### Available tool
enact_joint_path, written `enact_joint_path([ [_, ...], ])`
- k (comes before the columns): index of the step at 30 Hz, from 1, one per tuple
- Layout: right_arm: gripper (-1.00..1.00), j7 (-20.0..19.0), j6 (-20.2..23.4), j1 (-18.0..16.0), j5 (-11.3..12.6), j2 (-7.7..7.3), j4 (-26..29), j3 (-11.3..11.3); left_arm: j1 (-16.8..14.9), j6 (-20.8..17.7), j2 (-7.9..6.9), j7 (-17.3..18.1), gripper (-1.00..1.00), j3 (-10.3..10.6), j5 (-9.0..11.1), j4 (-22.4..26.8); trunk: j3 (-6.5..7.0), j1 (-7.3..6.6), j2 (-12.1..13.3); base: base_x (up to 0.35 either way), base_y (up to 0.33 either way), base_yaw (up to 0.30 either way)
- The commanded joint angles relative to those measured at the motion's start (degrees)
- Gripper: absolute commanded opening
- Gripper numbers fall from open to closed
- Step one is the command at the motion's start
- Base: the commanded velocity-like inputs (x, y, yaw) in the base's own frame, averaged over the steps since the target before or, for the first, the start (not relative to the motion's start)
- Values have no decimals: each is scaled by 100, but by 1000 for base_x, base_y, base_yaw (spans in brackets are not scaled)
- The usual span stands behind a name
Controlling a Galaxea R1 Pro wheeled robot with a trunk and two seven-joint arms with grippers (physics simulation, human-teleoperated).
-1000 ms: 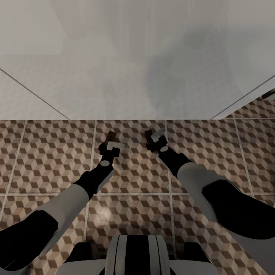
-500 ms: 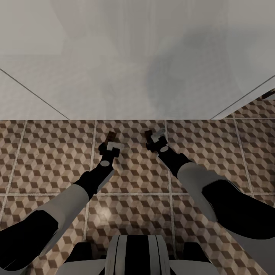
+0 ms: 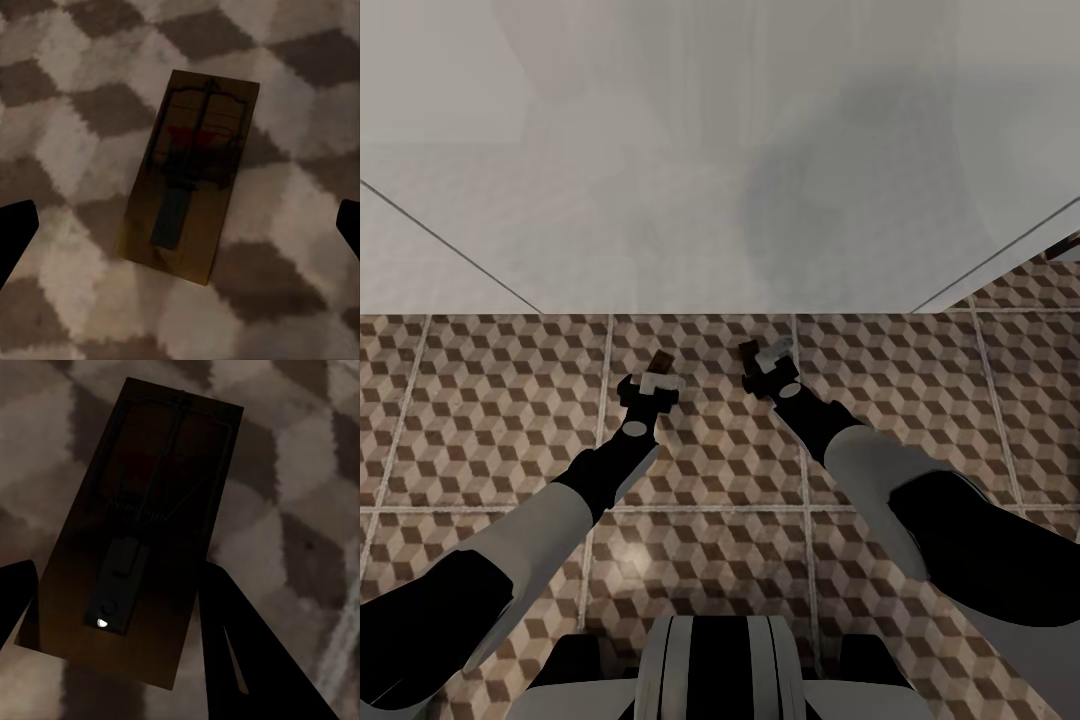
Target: Take the four mousetraps from the cabinet in the bathroom and place them on the bathroom floor. Make sure all four end up on the same floor surface, and ensure that at least two of them are either under or directly next to the same bathroom sink.
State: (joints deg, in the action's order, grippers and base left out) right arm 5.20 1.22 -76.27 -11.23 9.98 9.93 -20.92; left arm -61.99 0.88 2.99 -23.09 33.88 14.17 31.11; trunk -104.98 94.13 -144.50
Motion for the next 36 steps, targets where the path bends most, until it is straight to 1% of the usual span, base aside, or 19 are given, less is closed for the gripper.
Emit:
enact_joint_path([
  [1,-100,7,10,-2,-38,2,0,3,-6,9,-7,-47,100,48,60,1,-3,-1,-1,0,0,0],
  [8,-100,7,-1,-2,-38,2,-5,3,-6,9,-3,-47,100,49,60,1,-3,-1,-1,0,0,0],
  [12,-100,7,-107,-2,-38,2,-14,0,-6,9,-8,-47,100,49,60,1,-3,-1,-1,0,0,0],
  [13,100,7,-124,-2,-38,2,-16,0,-6,9,-7,-47,100,49,60,1,-3,-1,-1,0,0,0],
  [30,100,7,-192,-2,-38,2,-60,0,-6,11,-9,-47,100,49,67,-24,-3,-1,-1,0,0,0],
  [36,100,7,-192,-2,-38,2,-61,0,-6,12,-9,-47,100,49,68,-46,-3,-1,-1,-155,0,0],
])
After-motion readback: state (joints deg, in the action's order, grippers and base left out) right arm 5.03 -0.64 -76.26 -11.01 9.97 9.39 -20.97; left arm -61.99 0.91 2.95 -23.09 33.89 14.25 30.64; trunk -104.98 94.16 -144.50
